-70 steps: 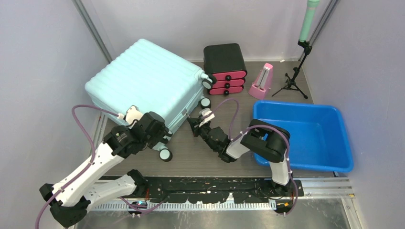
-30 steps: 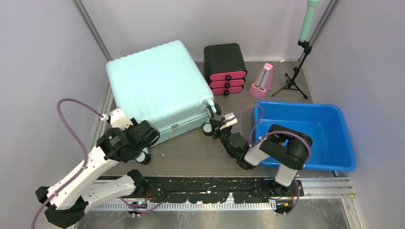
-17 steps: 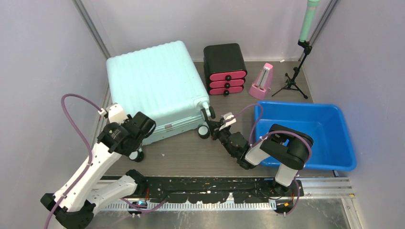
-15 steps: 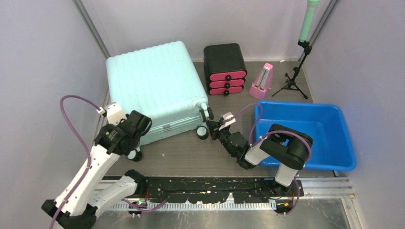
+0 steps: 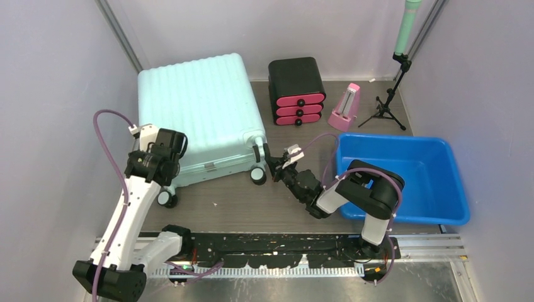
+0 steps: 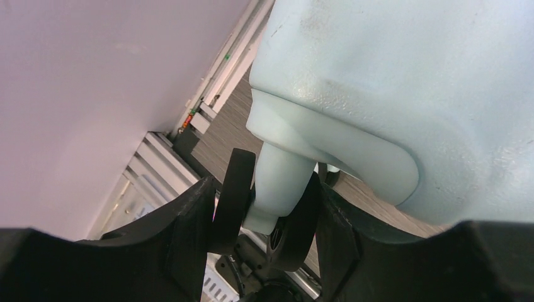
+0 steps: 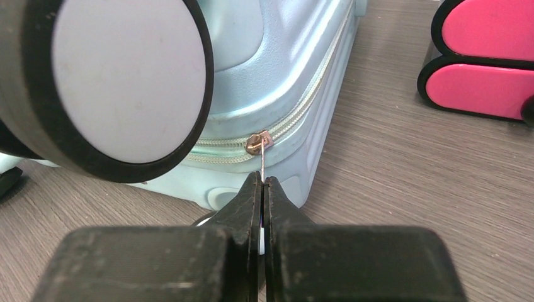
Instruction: Open, take out, and arrange the luggage
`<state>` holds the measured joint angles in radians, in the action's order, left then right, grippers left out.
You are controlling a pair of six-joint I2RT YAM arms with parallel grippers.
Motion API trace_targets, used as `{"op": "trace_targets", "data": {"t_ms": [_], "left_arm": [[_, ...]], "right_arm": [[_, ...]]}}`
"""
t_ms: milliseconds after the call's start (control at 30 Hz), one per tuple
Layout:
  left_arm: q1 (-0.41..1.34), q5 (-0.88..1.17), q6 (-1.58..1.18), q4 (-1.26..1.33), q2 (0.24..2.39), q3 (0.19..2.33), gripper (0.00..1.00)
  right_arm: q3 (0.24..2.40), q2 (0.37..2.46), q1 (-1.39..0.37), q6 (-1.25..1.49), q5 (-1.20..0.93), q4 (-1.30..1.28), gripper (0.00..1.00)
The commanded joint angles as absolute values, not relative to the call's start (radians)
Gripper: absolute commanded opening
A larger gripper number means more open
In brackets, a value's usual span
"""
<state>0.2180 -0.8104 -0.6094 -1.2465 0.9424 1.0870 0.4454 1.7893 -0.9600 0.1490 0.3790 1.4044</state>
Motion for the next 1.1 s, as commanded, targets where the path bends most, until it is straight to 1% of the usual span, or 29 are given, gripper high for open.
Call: {"op": "trace_targets", "data": {"t_ms": [0,67,100,133,200,267,300,333,367,400,467,600,700,900,1000,1067], "left_arm": [[0.167,-1.212,-0.660,-1.019,0.944,1.212,0.05],[0.155,-1.212,-0.640,-0.992,0.962,1.230,0.06],[0.150,-1.208,-0.636,-0.992,0.975,1.243,0.13],[0.147,-1.195,-0.632,-1.000,0.987,1.265,0.21],[0.147,-1.104,-0.586,-1.006,0.999,1.301,0.43],[0.147,-0.938,-0.487,-0.953,0.970,1.309,0.56],[0.147,-0.855,-0.469,-0.926,0.945,1.302,0.72],[0.148,-0.797,-0.493,-0.925,0.918,1.290,0.85],[0.148,-0.719,-0.482,-0.916,0.883,1.271,0.95],[0.148,-0.633,-0.438,-0.892,0.850,1.253,0.99],[0.150,-0.499,-0.375,-0.872,0.808,1.230,1.00],[0.149,-0.402,-0.379,-0.976,0.828,1.276,1.00],[0.151,-0.335,-0.411,-1.003,0.839,1.300,1.00],[0.211,-0.177,-0.553,-0.926,0.846,1.257,1.00],[0.349,-0.234,-0.586,-0.894,0.887,1.237,1.00],[0.511,-0.375,-0.623,-0.883,0.919,1.241,1.00]], "right_arm": [[0.491,1.823,-0.943,0.172,0.395,1.428,0.00],[0.506,1.840,-0.949,0.180,0.387,1.428,0.00],[0.510,1.849,-0.955,0.181,0.387,1.429,0.00],[0.516,1.852,-0.958,0.182,0.386,1.429,0.00],[0.522,1.855,-0.961,0.182,0.385,1.430,0.00],[0.524,1.855,-0.961,0.179,0.386,1.429,0.00],[0.525,1.857,-0.962,0.177,0.389,1.430,0.00],[0.525,1.861,-0.962,0.173,0.391,1.434,0.00],[0.526,1.864,-0.962,0.173,0.393,1.436,0.00],[0.527,1.871,-0.962,0.174,0.393,1.437,0.00],[0.531,1.880,-0.962,0.181,0.391,1.437,0.00],[0.537,1.898,-0.965,0.194,0.385,1.437,0.00],[0.546,1.905,-0.965,0.193,0.388,1.438,0.00],[0.553,1.890,-0.965,0.178,0.402,1.437,0.00],[0.558,1.886,-0.964,0.175,0.407,1.438,0.00],[0.560,1.885,-0.964,0.174,0.405,1.438,0.00]]}}
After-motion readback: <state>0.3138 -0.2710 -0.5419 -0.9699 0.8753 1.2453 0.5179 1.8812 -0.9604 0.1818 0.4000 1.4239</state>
